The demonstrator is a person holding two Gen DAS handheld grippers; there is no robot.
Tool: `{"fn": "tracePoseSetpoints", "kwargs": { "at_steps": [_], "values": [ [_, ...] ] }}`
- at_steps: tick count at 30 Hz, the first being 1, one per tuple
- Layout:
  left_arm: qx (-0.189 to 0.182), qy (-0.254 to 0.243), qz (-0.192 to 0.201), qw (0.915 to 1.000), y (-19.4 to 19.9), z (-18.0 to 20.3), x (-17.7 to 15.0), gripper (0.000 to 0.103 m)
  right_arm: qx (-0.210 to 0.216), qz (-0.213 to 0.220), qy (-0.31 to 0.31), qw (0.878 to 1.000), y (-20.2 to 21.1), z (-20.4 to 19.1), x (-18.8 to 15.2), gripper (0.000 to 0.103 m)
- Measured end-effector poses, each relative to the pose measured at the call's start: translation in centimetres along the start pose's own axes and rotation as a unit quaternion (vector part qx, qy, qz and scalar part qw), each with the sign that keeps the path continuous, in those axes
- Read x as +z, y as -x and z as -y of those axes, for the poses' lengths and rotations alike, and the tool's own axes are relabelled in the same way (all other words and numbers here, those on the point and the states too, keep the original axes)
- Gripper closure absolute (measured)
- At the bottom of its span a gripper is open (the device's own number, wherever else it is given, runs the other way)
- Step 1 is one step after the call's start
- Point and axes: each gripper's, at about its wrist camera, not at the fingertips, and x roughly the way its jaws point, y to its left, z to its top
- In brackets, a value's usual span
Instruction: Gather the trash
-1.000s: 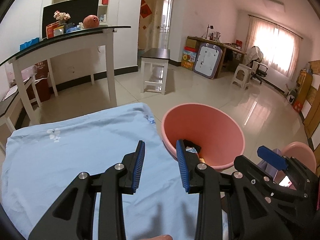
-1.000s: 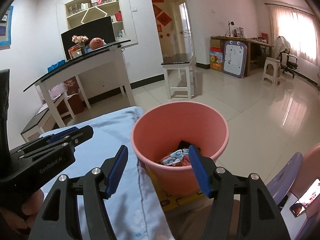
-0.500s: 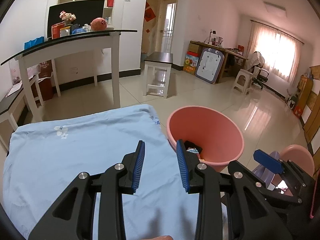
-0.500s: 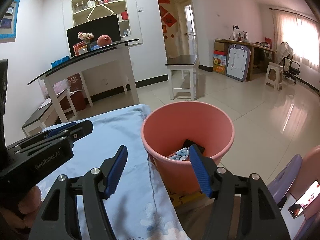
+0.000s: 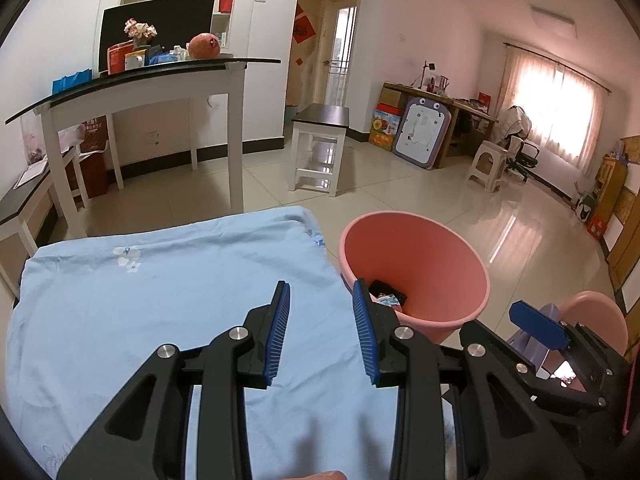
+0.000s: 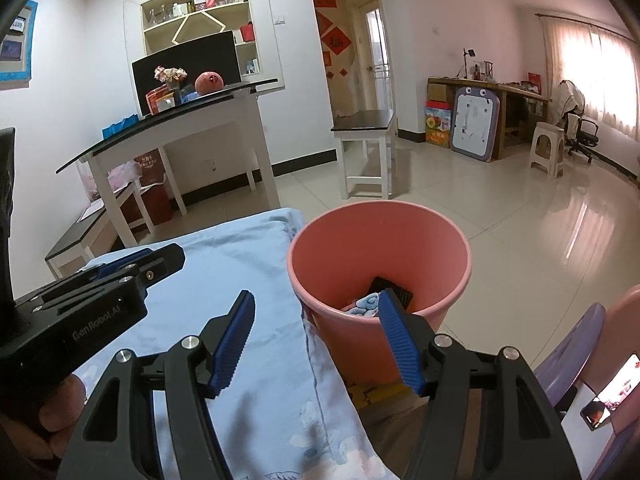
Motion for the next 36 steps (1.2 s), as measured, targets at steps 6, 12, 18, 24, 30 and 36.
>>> {"fn": "tracePoseSetpoints", "kwargs": {
  "at_steps": [6,12,18,24,30,36],
  "values": [
    [0.001,0.004,-0.002,1.0000,0.0,-0.3,-0.1,0.070,0.000,0.000,0.002,1.000,0.0,-0.2,0.0,0.040],
    [0.002,0.006,-0.003,1.0000,-0.1,-0.5,-0.1,0.070,0.000,0.000,0.001,1.000,0.0,-0.2,0.1,0.040],
    [0.003,0.007,-0.007,1.0000,-0.2,-0.5,-0.2,0.070,0.000,0.000,0.001,1.000,0.0,-0.3,0.1,0.040],
    [0.002,0.009,-0.010,0.9999,-0.3,-0.5,-0.3,0.070,0.000,-0.001,0.001,1.000,0.0,-0.3,0.1,0.040],
    [0.002,0.009,-0.014,0.9999,-0.8,-0.6,-0.3,0.070,0.000,-0.001,0.001,1.000,0.0,-0.3,0.1,0.040],
    [0.001,0.010,-0.016,0.9998,-1.1,-0.7,-0.4,0.070,0.000,-0.004,0.001,1.000,0.0,-0.5,-0.2,0.040]
  ]
}}
